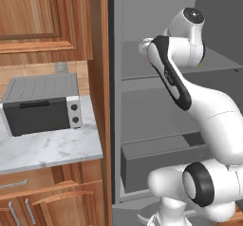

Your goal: Open the fridge, remove the pear, broccoli, and shrimp, and place them on any counter.

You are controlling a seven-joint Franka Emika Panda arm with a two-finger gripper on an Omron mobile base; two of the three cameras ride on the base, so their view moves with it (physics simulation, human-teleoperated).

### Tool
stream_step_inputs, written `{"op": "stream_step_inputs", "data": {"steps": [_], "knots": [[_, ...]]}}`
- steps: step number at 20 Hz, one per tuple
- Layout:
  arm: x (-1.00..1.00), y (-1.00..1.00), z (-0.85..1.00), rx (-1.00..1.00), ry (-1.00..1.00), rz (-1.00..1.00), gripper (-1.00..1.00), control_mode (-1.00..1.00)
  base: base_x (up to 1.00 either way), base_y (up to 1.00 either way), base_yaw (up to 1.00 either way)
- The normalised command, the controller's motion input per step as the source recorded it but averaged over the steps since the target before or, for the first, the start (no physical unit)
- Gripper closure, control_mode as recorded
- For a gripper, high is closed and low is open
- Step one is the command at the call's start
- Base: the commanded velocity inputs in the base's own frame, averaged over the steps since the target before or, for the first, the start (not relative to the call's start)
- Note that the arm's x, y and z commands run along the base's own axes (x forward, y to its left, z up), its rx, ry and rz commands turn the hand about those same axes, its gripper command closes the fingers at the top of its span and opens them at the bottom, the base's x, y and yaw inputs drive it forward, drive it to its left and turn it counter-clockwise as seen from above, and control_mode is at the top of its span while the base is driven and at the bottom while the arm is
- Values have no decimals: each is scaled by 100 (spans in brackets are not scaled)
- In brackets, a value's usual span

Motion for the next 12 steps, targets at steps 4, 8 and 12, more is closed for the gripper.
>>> {"op": "stream_step_inputs", "data": {"steps": [4,8,12], "knots": [[-100,-16,-16,10,-27,-3,100,-100,0,0,0],[-100,-16,36,8,-4,-1,100,-100,0,0,0],[-99,-8,61,4,14,-1,100,-100,0,0,0]]}}
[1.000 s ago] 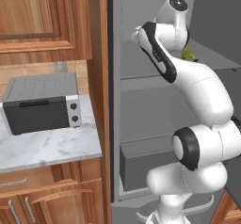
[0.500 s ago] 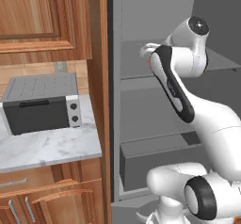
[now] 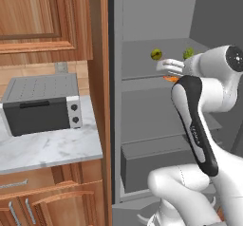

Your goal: Open the fridge, remove the pear, broccoli, and shrimp, and place them on any counter.

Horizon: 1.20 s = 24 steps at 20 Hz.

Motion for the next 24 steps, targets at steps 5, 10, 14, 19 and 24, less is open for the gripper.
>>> {"op": "stream_step_inputs", "data": {"steps": [5,10,14,19,24], "knots": [[-92,-2,35,0,12,-1,100,-100,0,0,0],[-83,-2,3,0,5,-2,100,-100,0,0,0],[-63,-1,0,0,1,0,100,-100,0,0,0],[-58,1,0,0,1,0,100,-100,0,0,0],[0,0,0,0,0,0,100,100,-54,31,0]]}}
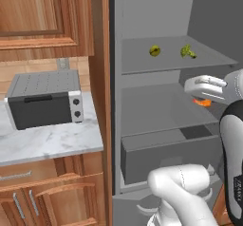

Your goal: Open the fridge, remove the pear, broccoli, and shrimp, and place them on any counter.

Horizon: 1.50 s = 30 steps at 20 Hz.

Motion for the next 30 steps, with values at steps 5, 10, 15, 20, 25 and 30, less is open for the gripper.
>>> {"op": "stream_step_inputs", "data": {"steps": [5,10,15,20,25,30], "knots": [[0,0,0,0,0,0,100,100,-35,80,0],[0,0,0,0,0,0,100,100,-1,100,0],[0,0,0,0,0,0,100,100,0,100,0],[0,0,0,0,0,0,100,100,6,97,0],[0,0,0,0,0,0,100,100,58,45,0],[0,0,0,0,0,0,100,100,32,7,0]]}}
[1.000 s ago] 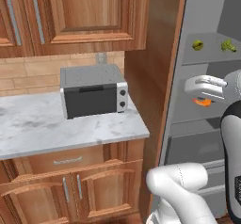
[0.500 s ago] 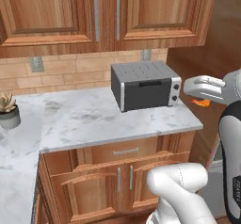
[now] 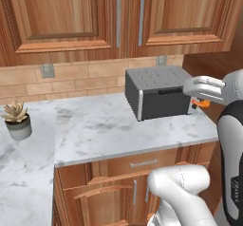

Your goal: Open the fridge, remove the pear, broccoli, and shrimp, and place them on any counter.

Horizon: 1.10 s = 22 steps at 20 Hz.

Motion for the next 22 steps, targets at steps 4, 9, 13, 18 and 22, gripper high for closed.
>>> {"op": "stream_step_inputs", "data": {"steps": [4,9,13,18,22], "knots": [[0,0,0,0,0,0,100,100,11,5,0],[0,35,-61,-6,17,6,100,-100,0,0,0],[9,42,-42,-10,30,11,100,-100,0,0,0],[34,49,-45,-5,28,15,100,-100,0,0,0],[51,61,-57,-3,21,15,100,-100,0,0,0]]}}
